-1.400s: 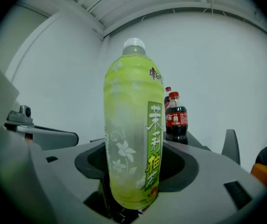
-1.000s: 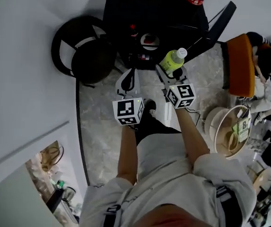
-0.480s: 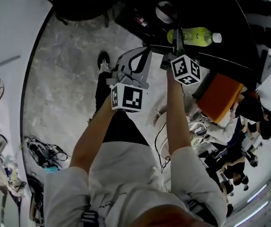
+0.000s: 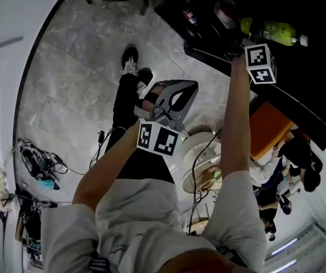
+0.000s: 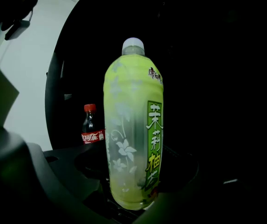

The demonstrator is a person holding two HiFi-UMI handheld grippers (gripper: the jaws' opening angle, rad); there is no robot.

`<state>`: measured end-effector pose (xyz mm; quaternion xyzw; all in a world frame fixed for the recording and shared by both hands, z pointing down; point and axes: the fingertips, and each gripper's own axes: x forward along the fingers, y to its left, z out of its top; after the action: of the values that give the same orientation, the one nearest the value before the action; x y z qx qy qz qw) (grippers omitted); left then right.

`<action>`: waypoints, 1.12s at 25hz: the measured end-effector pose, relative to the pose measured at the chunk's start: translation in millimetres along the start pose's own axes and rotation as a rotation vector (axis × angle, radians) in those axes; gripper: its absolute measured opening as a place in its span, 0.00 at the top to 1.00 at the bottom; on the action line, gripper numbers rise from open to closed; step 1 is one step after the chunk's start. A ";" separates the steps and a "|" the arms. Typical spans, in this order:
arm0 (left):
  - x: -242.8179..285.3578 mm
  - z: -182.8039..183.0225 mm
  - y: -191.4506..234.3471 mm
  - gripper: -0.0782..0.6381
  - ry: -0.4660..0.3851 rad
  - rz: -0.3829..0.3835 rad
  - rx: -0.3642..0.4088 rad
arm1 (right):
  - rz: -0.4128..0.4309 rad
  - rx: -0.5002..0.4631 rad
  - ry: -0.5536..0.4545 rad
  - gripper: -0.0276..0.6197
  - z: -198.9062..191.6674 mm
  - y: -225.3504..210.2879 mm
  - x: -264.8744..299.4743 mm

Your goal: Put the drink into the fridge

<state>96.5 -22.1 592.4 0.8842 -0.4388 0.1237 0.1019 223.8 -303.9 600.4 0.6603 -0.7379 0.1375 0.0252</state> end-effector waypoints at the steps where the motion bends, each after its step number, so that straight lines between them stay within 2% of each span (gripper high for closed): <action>1: -2.5 -6.2 -1.4 0.88 0.010 0.001 -0.010 | -0.005 -0.008 0.000 0.52 0.0 -0.3 6.9; 5: -4.7 -24.4 1.7 0.88 0.049 0.001 0.015 | 0.007 -0.080 -0.005 0.52 5.5 9.3 31.0; 8: -3.1 -20.4 13.7 0.88 0.041 0.026 0.029 | -0.003 -0.158 -0.021 0.52 5.1 15.5 41.1; 15: 0.0 -3.8 16.2 0.88 0.015 0.044 0.052 | 0.011 -0.140 -0.009 0.52 -0.2 15.4 48.4; 18: -1.7 0.0 8.8 0.88 0.013 0.032 0.048 | 0.037 -0.086 0.038 0.52 -8.3 12.7 47.3; 22: -9.0 -1.4 0.7 0.88 0.031 0.007 0.054 | 0.081 -0.094 0.026 0.50 -5.6 19.3 22.0; 25: -14.6 -2.8 -3.6 0.88 0.047 -0.032 0.051 | 0.041 -0.112 0.014 0.50 -9.7 12.4 -17.8; 28: -14.6 6.2 1.7 0.88 0.043 -0.012 -0.016 | 0.040 -0.133 0.036 0.50 -17.2 14.8 -65.3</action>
<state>87.5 -14.0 582.1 0.8831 -0.4323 0.1383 0.1193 215.0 -235.3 600.1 0.6396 -0.7579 0.1009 0.0795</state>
